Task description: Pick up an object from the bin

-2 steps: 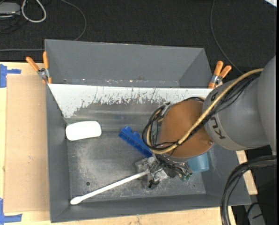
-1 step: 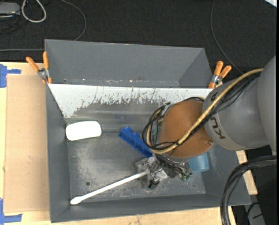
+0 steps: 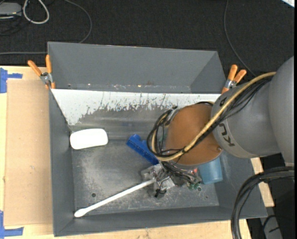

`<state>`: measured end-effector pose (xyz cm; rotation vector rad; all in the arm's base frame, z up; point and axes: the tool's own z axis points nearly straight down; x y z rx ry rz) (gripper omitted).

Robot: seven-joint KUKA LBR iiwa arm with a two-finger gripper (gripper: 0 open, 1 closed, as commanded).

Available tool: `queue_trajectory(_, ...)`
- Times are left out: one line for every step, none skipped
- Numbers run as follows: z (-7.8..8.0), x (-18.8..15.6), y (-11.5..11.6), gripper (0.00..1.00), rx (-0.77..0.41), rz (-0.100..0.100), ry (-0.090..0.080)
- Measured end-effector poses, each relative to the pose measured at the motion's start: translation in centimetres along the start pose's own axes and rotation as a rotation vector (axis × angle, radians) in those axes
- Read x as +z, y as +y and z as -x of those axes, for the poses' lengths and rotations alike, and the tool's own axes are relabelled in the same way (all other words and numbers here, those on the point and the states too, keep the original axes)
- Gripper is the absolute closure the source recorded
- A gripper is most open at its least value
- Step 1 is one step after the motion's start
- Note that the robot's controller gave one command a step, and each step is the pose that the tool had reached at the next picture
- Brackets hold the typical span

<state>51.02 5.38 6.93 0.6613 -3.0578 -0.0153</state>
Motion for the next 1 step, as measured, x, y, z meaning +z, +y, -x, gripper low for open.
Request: queue_trajectory(0.09, 0.01, 0.55, 1.0, -0.007, 0.0, 0.001)
